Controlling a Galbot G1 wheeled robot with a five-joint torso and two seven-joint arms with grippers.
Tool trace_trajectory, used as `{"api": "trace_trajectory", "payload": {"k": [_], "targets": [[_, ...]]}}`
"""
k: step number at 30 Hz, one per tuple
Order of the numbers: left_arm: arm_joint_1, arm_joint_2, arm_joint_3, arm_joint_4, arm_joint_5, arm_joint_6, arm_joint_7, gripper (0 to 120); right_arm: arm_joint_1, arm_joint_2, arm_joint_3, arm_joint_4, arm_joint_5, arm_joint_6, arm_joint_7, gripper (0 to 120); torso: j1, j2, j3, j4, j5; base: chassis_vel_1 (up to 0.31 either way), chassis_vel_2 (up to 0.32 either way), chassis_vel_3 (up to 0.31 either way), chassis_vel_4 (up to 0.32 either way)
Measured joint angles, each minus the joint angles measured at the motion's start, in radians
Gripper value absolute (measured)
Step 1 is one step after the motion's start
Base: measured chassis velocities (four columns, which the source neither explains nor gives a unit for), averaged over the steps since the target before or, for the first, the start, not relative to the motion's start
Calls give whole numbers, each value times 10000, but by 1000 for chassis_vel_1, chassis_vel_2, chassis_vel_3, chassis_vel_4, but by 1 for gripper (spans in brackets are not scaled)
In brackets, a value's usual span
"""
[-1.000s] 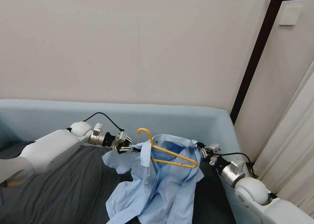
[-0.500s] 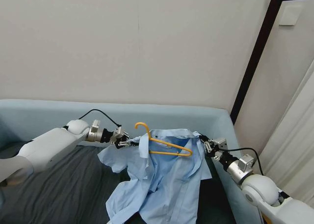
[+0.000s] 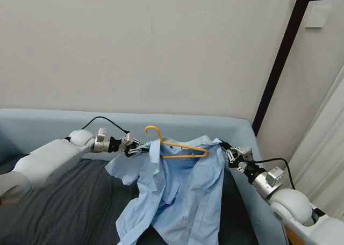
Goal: Pick up the clothes from the sofa and hang them on the clothes hanger.
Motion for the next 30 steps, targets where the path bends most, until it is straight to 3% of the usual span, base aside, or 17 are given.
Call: {"api": "trace_trajectory", "payload": {"k": [10,15,26,30], "targets": [[122,406,-48,-331,1048,145,-130,2,-121,-3,-2,858,571,-125,356,0,0,0,0,3,-3,0,0,0,0],[234,355,-78,-476,1345,313,-888,2,-325,-327,57,1856,867,-227,459,0,0,0,0,0,-3,0,0,0,0],[59,7,184,-1092,1206,591,-1866,2,-166,-1031,-173,3036,1472,-619,683,0,0,0,0,0,0,0,0,0,0],[-88,-251,356,-1584,654,781,-2264,2,118,-1389,-536,3358,1569,-727,778,0,0,0,-1,-1,-1,0,0,0,0]]}}
